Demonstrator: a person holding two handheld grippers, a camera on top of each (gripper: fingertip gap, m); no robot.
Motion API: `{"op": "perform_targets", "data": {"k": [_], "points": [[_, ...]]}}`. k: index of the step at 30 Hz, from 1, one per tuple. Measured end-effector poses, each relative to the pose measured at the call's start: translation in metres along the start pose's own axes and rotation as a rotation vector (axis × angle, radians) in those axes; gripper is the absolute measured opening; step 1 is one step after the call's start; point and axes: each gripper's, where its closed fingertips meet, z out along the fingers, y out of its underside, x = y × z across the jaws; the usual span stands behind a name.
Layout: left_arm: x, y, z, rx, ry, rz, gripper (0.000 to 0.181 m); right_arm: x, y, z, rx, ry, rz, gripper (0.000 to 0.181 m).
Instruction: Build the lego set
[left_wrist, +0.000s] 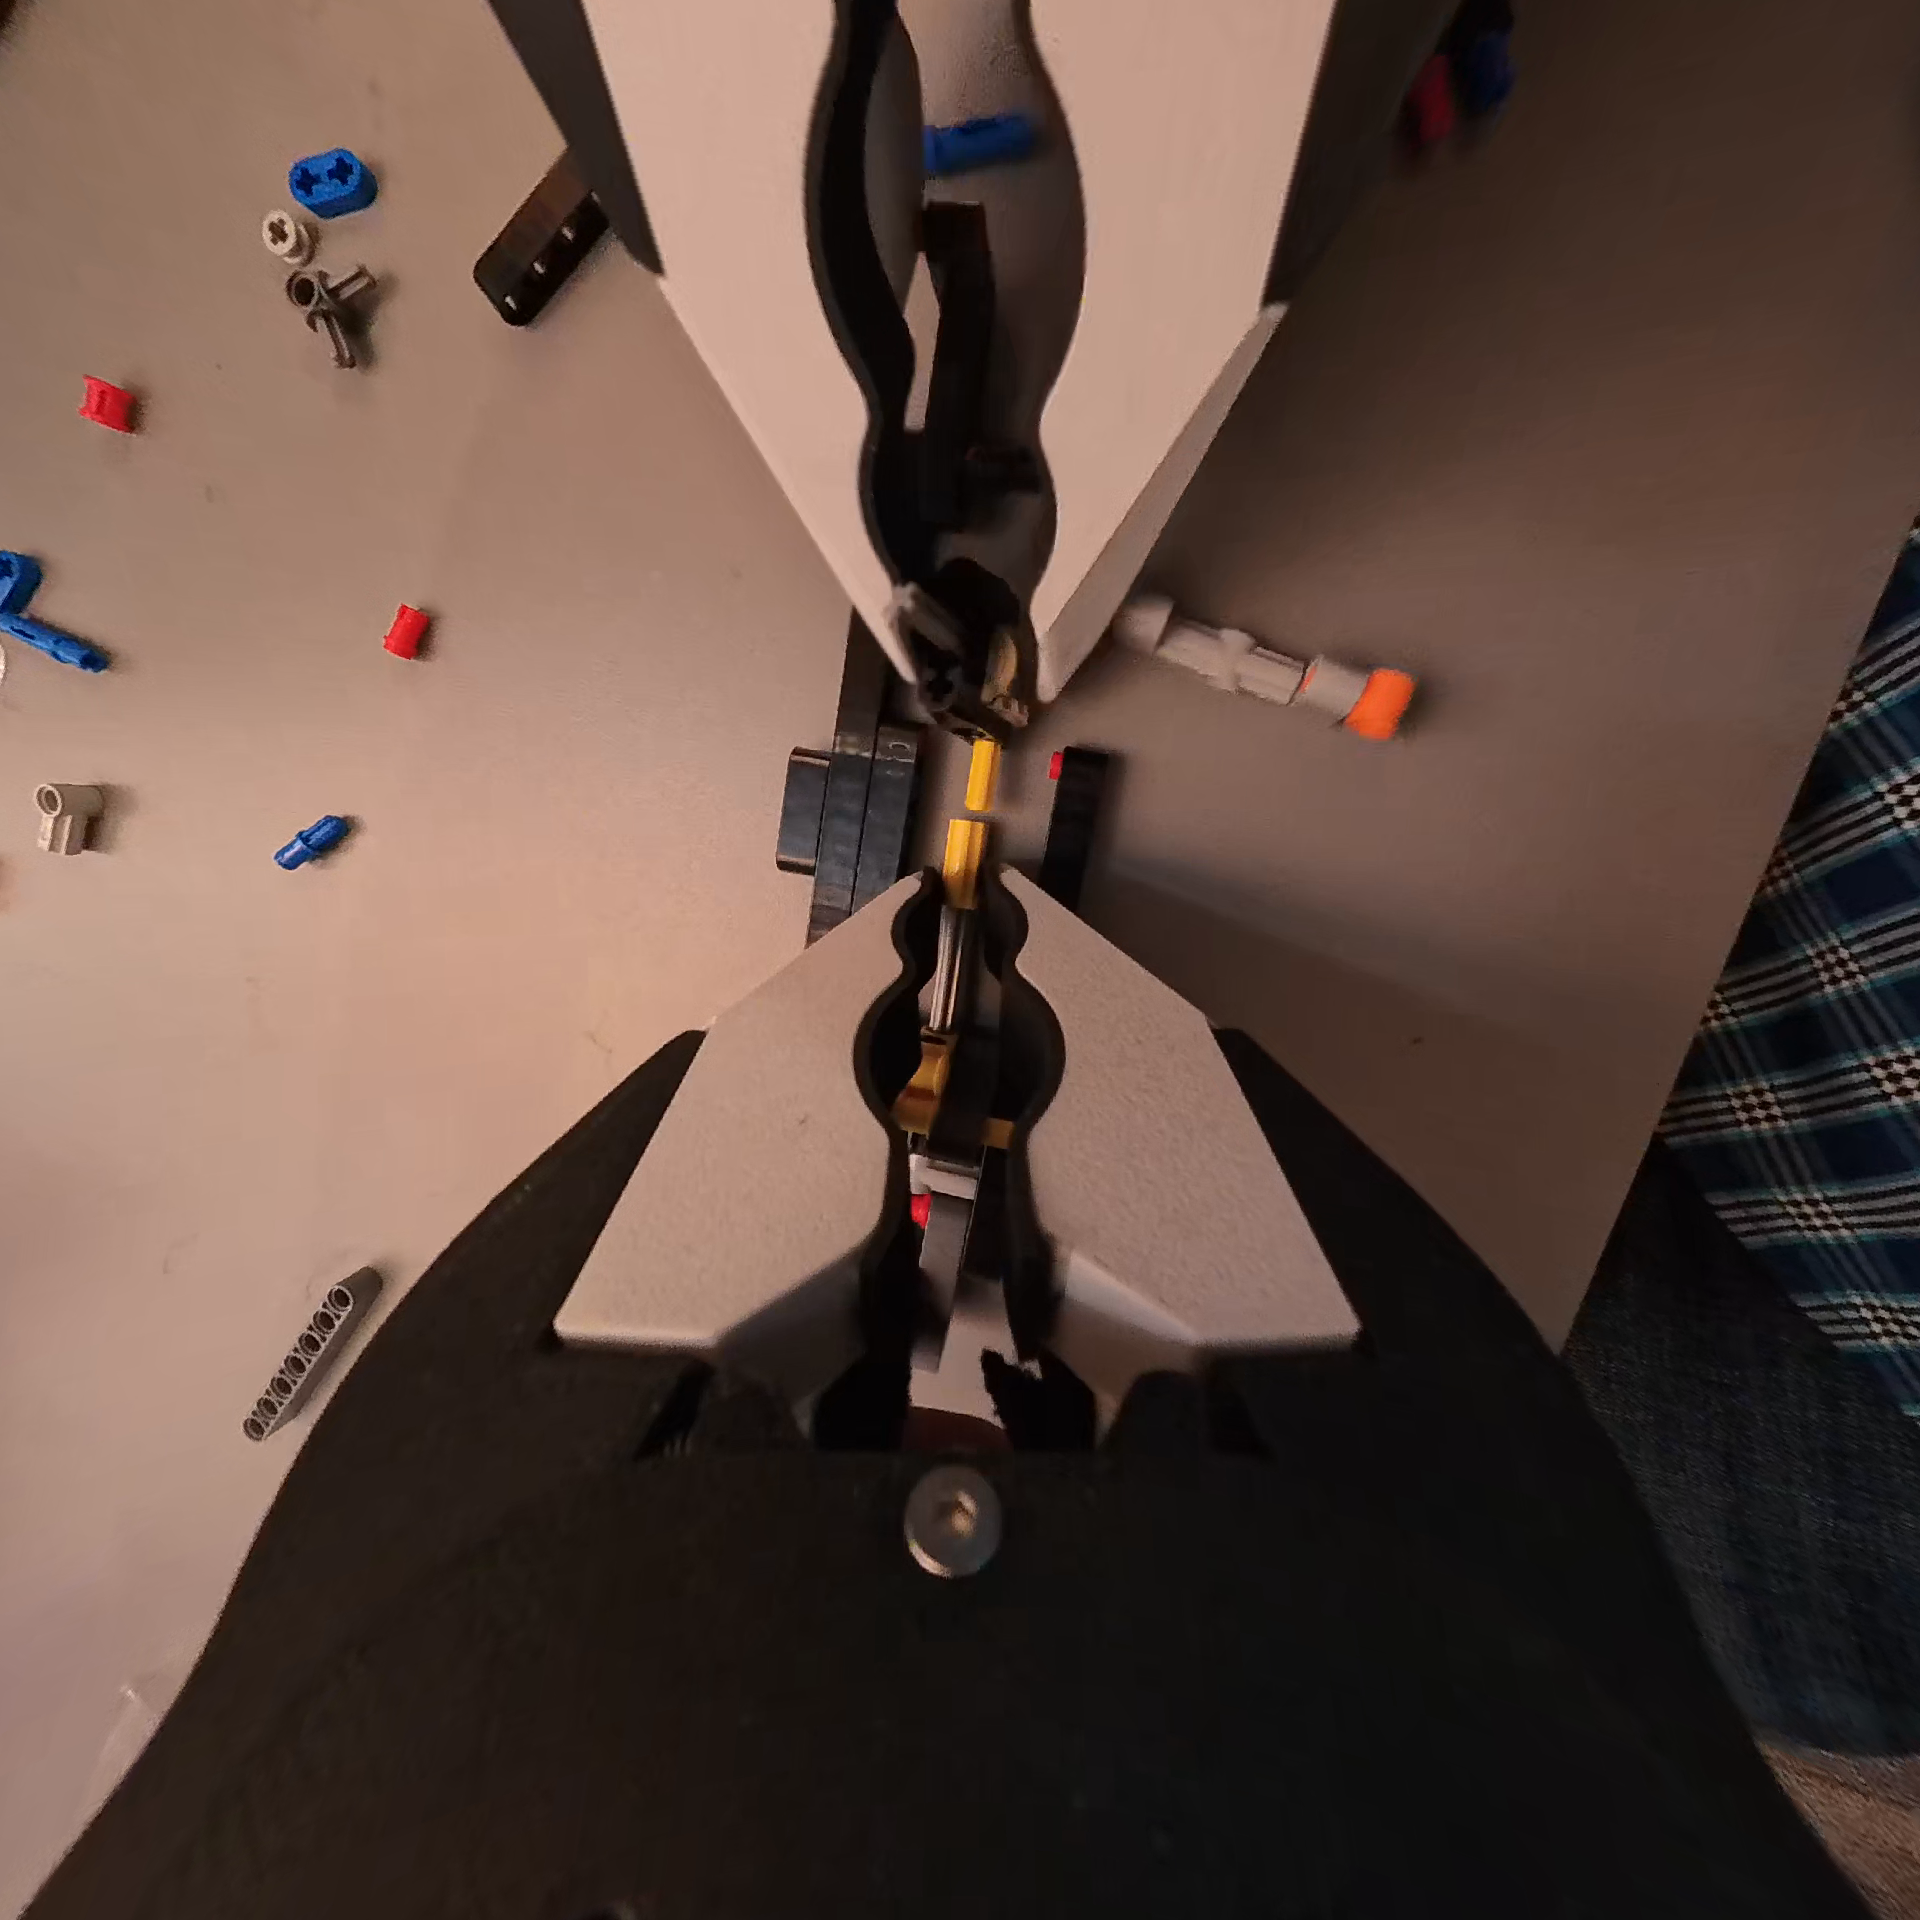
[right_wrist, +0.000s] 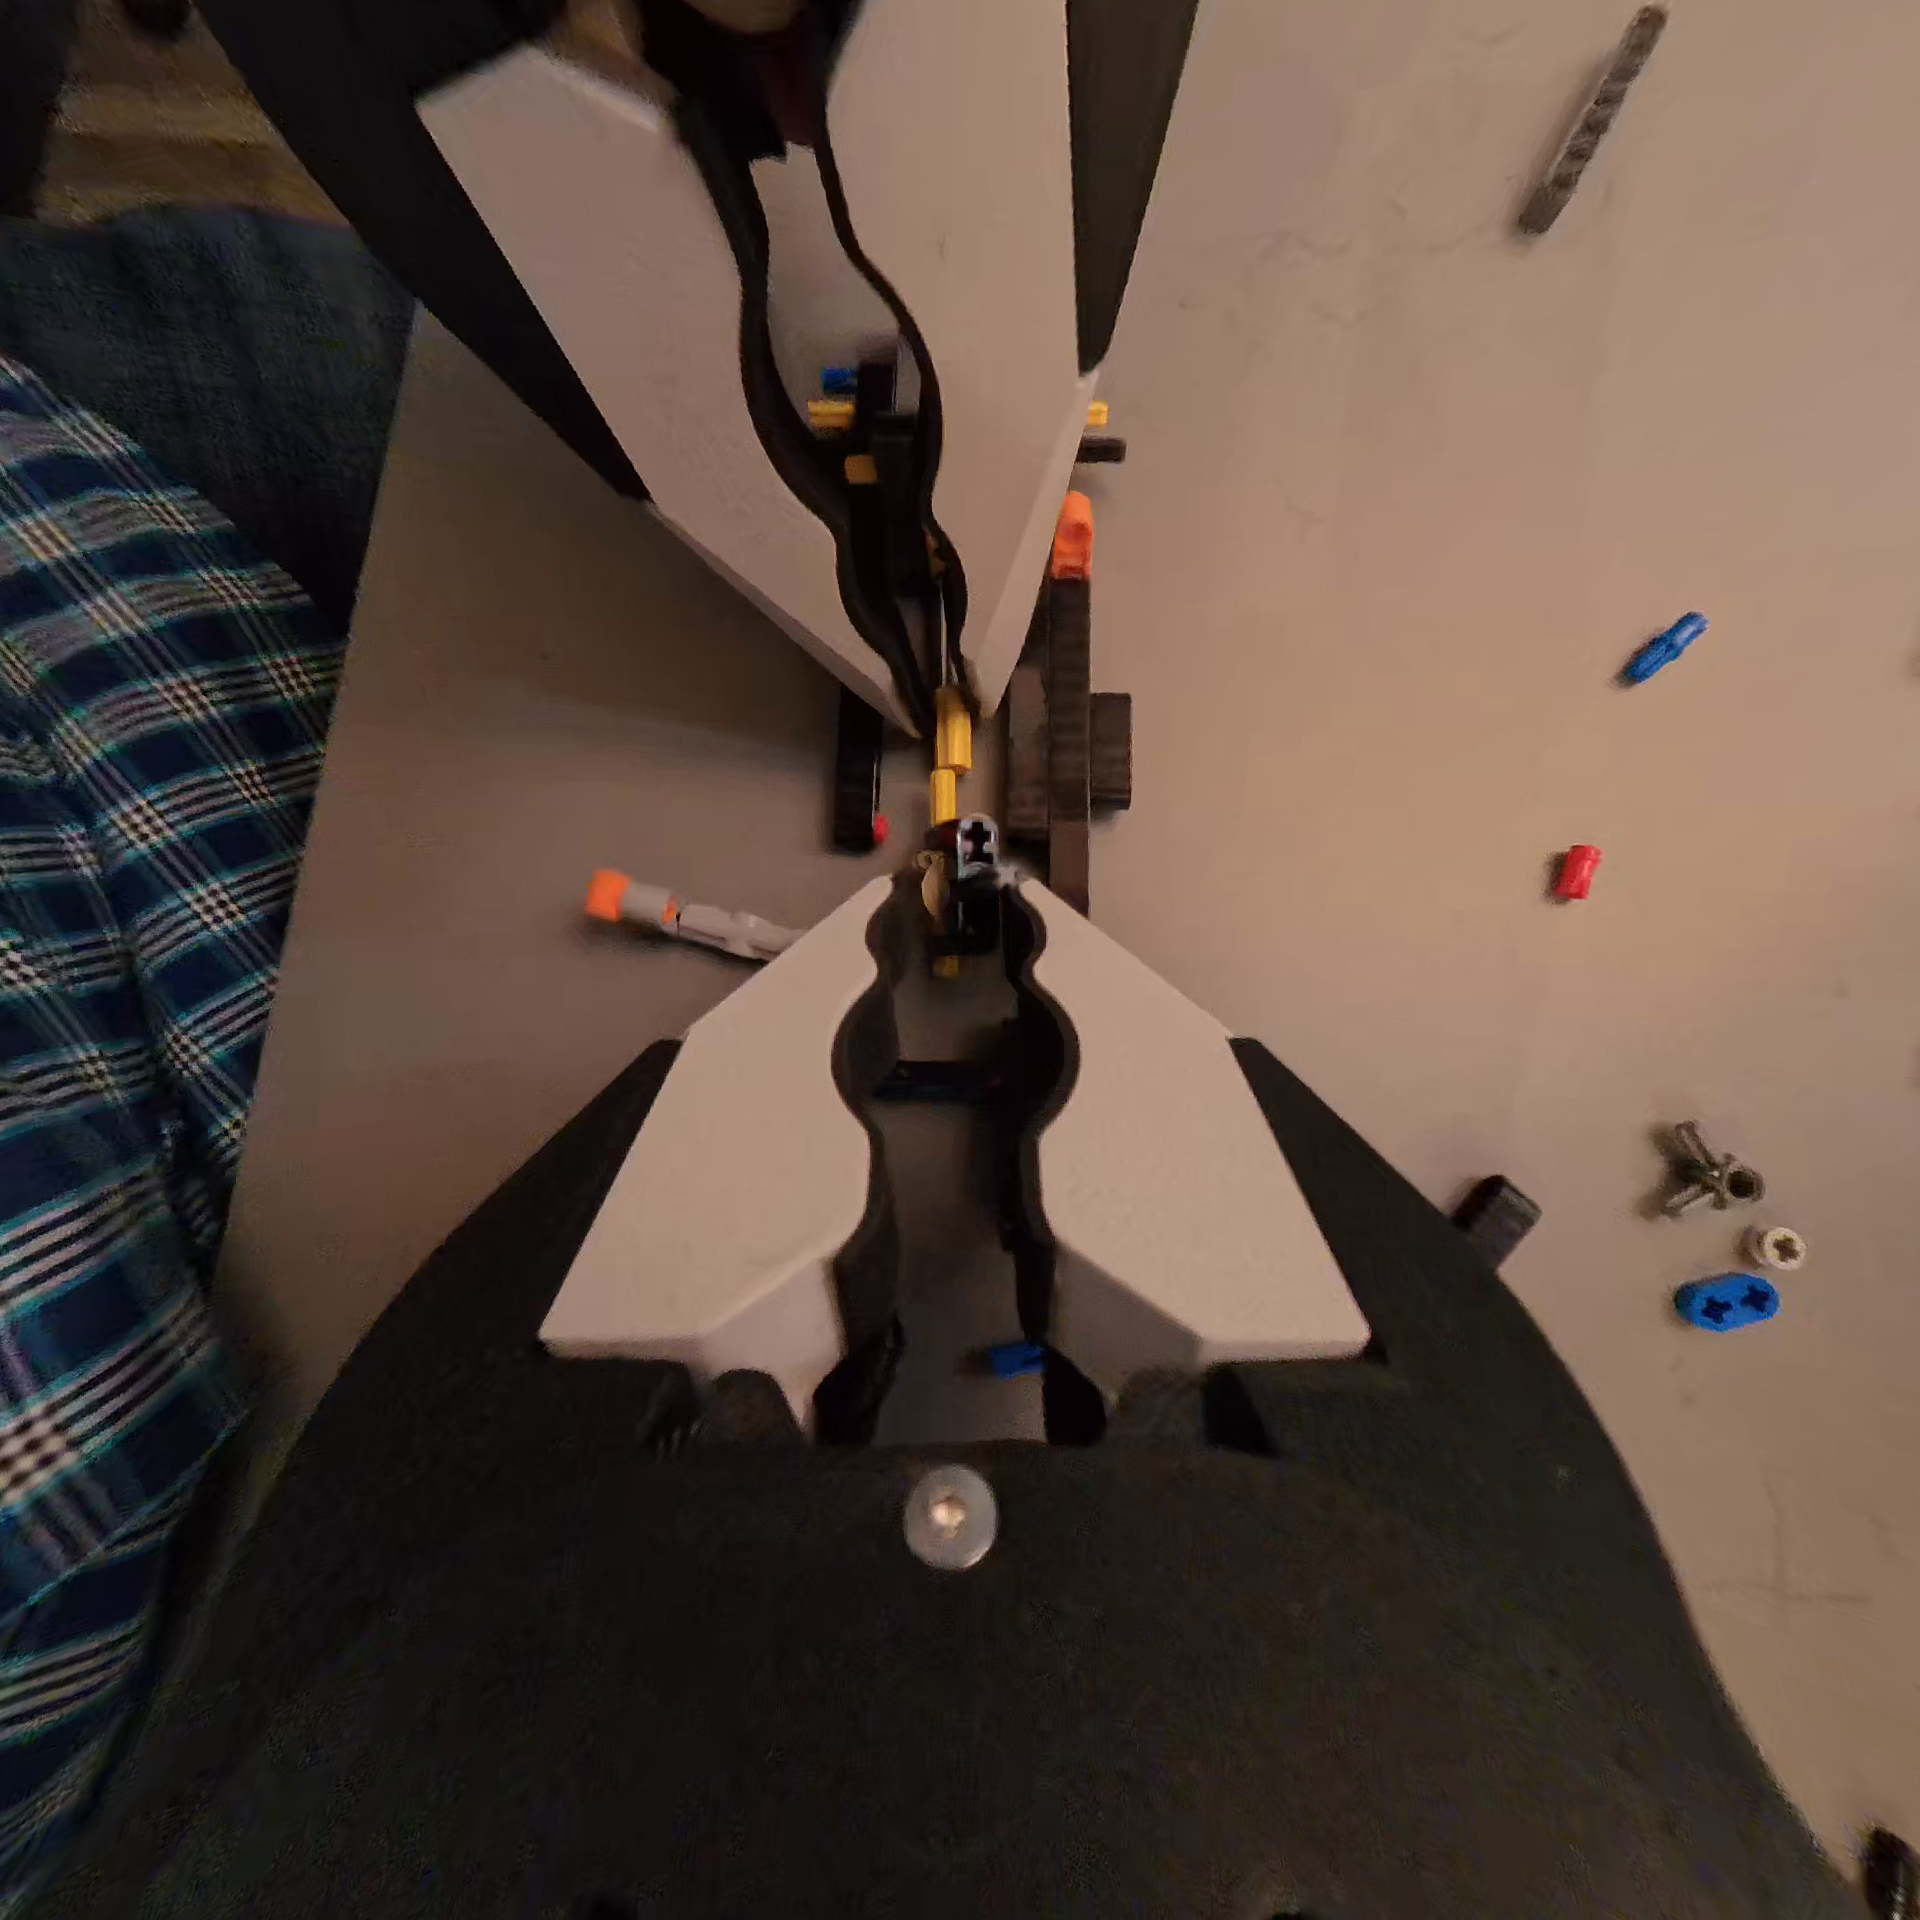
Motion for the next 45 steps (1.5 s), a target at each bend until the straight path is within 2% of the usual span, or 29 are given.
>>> {"op": "perform_targets", "data": {"k": [16,31,45], "points": [[-0.0013,-0.0014,-0.0006,0.033,-0.040,0.002,0.005,-0.0011,0.0052,0.0018,-0.079,0.002,-0.025,0.009],[0.0016,-0.0033,-0.0032,0.061,0.035,-0.053,0.005,-0.0024,0.0034,0.0020,-0.092,-0.033,-0.117,0.009],[0.0030,-0.0045,-0.0067,0.079,0.131,-0.086,0.004,-0.0011,-0.0023,-0.0015,-0.014,-0.048,-0.205,0.009]]}}
